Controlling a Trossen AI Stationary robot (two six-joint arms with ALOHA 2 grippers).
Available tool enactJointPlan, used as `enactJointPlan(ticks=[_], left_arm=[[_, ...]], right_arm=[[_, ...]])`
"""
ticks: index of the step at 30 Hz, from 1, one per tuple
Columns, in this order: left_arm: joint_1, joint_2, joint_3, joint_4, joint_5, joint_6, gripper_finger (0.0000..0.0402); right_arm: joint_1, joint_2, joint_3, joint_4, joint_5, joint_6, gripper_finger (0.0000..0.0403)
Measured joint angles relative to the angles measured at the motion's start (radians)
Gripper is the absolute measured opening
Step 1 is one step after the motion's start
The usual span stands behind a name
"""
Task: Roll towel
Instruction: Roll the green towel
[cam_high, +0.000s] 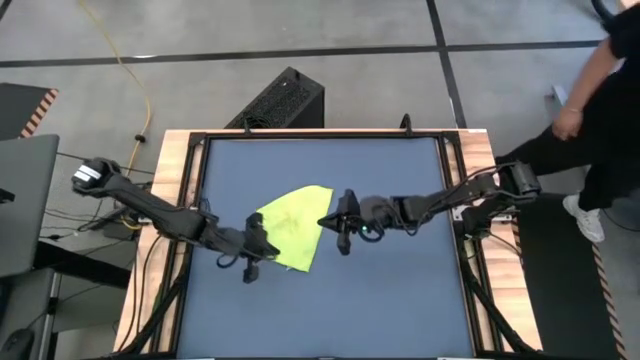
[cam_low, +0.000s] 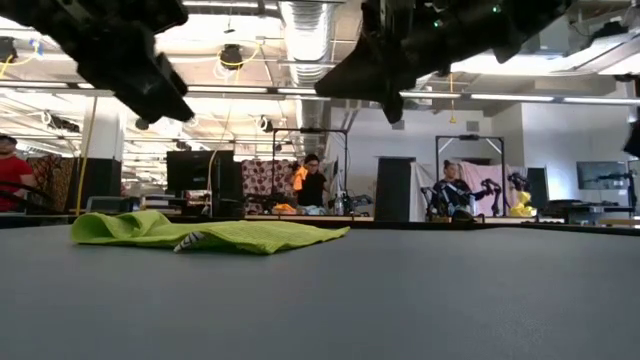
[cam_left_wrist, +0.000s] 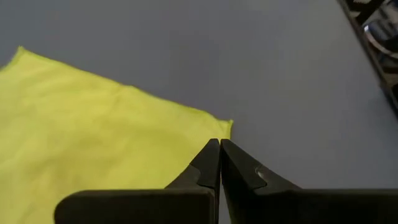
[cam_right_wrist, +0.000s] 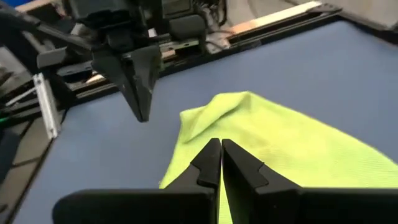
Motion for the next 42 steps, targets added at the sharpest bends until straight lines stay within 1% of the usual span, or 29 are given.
enactJointPlan(ticks=[3, 4, 6, 9, 13, 15, 19, 25, 28, 30, 35, 37, 42], left_arm=[[-0.002, 0.089, 0.066, 0.004, -0.003, -0.015, 0.0], [-0.002, 0.115, 0.089, 0.008, -0.003, -0.015, 0.0], [-0.002, 0.171, 0.135, 0.007, -0.005, -0.002, 0.0], [-0.002, 0.276, 0.193, 0.005, -0.003, 0.046, 0.0], [-0.002, 0.405, 0.254, -0.007, 0.014, 0.045, 0.0], [-0.002, 0.447, 0.274, -0.007, 0.015, 0.038, 0.0003], [-0.001, 0.482, 0.285, -0.012, 0.015, 0.048, 0.0028], [0.01, 0.484, 0.285, -0.06, -0.007, 0.117, 0.0102], [0.022, 0.488, 0.285, -0.062, -0.009, 0.16, 0.0133], [0.031, 0.51, 0.285, -0.051, -0.004, 0.182, 0.0146], [0.04, 0.597, 0.284, 0.026, 0.083, 0.195, 0.0155], [0.039, 0.623, 0.288, 0.036, 0.075, 0.176, 0.0154], [0.039, 0.658, 0.29, 0.028, 0.06, 0.075, 0.0149]], right_arm=[[-0.017, -0.028, 0.0, -0.011, -0.094, -0.015, 0.0046], [-0.018, -0.043, 0.0, -0.011, -0.109, -0.033, 0.0047], [-0.013, -0.072, 0.002, -0.03, -0.108, -0.083, 0.0047], [-0.013, -0.084, 0.002, -0.073, -0.055, -0.143, 0.0047], [-0.054, -0.056, 0.002, -0.107, -0.038, -0.148, 0.0047], [-0.07, -0.036, 0.001, -0.126, -0.039, -0.15, 0.0049], [-0.097, -0.012, 0.0, -0.138, -0.031, -0.158, 0.0067], [-0.18, 0.006, 0.0, -0.165, -0.032, -0.183, 0.0124], [-0.237, 0.027, 0.001, -0.172, -0.082, -0.194, 0.015], [-0.27, 0.047, 0.002, -0.191, -0.108, -0.214, 0.0161], [-0.312, 0.115, 0.03, -0.22, -0.113, -0.293, 0.0168], [-0.32, 0.145, 0.059, -0.219, -0.106, -0.307, 0.0168], [-0.351, 0.248, 0.13, -0.292, -0.084, -0.306, 0.0165]])
